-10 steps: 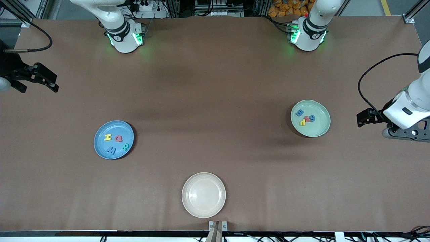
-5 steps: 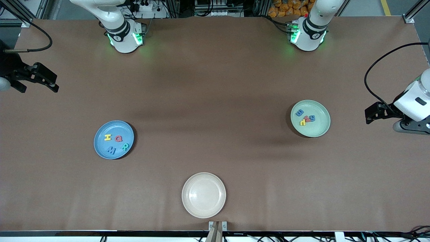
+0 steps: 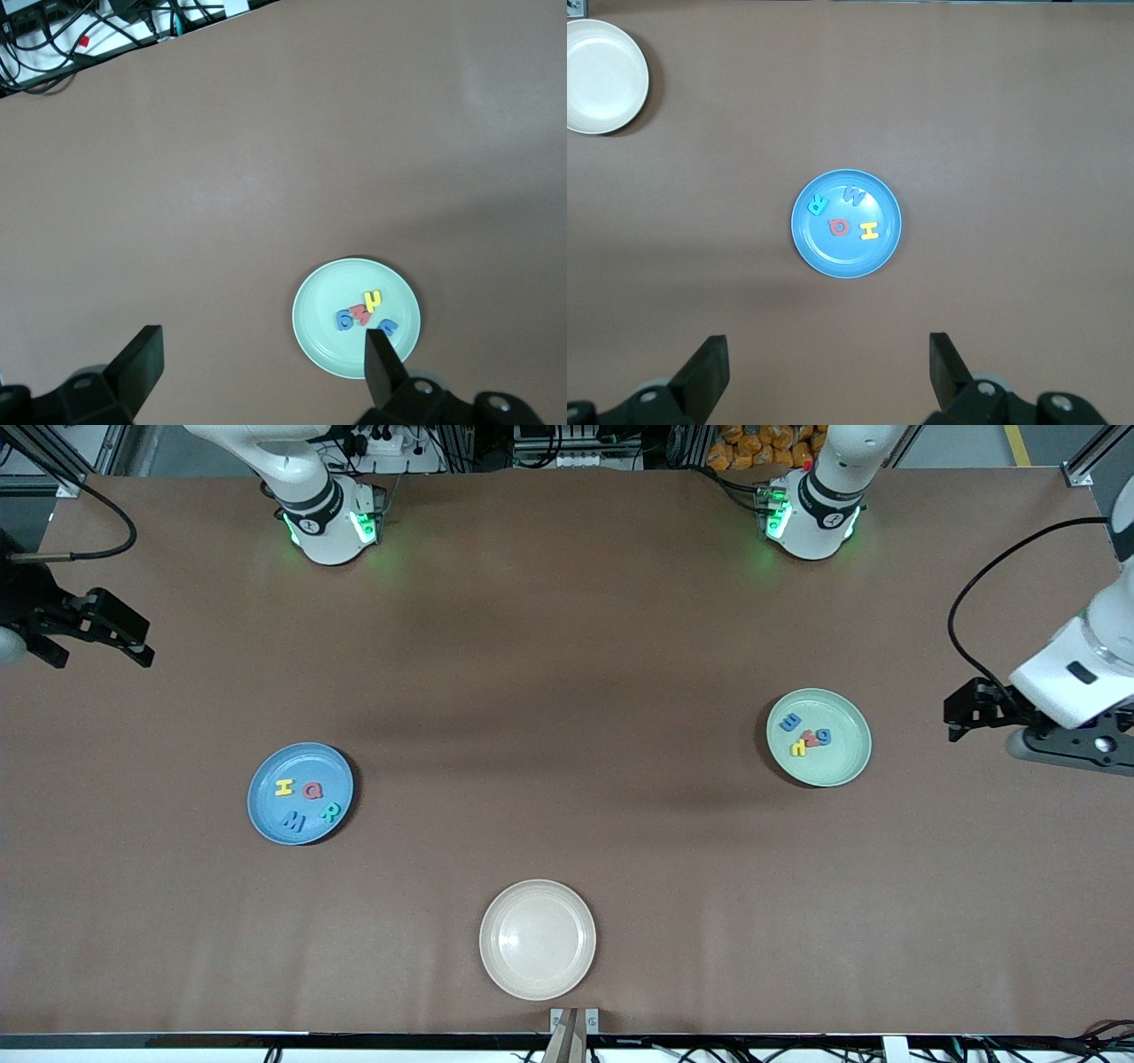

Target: Sort uppercase to blue plate, lowercase to green plate

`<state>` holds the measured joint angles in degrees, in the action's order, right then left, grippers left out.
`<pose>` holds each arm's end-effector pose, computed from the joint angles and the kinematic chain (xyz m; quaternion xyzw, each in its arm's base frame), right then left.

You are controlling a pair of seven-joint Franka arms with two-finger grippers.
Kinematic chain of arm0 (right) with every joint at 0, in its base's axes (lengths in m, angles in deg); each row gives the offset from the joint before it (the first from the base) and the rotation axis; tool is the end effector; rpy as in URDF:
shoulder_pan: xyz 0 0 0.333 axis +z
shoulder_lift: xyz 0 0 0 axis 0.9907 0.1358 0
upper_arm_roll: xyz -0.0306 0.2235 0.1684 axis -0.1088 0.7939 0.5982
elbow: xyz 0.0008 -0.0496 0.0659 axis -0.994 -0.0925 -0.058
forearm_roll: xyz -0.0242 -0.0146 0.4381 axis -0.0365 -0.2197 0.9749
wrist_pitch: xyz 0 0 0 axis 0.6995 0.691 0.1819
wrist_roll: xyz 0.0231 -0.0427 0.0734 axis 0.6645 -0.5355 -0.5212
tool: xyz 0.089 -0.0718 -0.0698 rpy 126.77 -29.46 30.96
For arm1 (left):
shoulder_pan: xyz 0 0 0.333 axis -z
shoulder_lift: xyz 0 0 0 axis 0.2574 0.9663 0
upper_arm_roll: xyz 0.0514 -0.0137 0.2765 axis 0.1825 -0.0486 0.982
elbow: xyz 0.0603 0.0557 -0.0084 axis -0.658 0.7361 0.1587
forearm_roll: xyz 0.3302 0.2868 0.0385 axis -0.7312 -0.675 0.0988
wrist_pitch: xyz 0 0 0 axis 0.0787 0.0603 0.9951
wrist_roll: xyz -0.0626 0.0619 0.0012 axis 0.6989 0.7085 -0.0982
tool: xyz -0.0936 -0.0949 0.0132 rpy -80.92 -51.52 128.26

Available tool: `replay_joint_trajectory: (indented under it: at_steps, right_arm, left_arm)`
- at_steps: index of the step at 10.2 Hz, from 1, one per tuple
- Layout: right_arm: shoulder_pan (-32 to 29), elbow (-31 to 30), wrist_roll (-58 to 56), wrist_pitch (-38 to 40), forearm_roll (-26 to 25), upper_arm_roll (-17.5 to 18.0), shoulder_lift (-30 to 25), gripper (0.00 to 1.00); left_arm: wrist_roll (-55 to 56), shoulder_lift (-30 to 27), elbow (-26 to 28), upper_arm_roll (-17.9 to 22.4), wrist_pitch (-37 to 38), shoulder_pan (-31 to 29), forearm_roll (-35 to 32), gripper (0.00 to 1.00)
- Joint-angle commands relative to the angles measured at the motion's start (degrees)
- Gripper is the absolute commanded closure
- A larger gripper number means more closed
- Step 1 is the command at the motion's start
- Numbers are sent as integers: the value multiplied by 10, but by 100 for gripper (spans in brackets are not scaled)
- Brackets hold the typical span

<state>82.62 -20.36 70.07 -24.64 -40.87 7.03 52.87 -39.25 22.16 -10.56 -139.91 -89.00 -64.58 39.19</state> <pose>0.6016 0.0320 0.6039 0.9992 0.0027 0.0402 0.0086 0.6521 -0.1147 0.5408 -0.9872 0.1373 -0.0393 0.0713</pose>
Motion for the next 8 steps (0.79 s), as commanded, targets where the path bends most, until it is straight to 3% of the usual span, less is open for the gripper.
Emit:
replay_joint_trajectory:
  at_steps: [1,2,5,8]
  right_arm:
    - [0,7,-5,8,6,0,3,0]
    - [0,7,-2,9,6,-1,3,0]
    - [-2,6,0,10,2,-1,6,0]
    - [-2,13,-3,9,1,-3,8,0]
  left_arm:
    - [-21,-39,-57,77,39,74,33,0]
    - [-19,-51,-71,121,42,100,73,0]
    - [-19,-48,-92,137,56,126,78,0]
    - [-21,-70,-130,326,67,254,157,0]
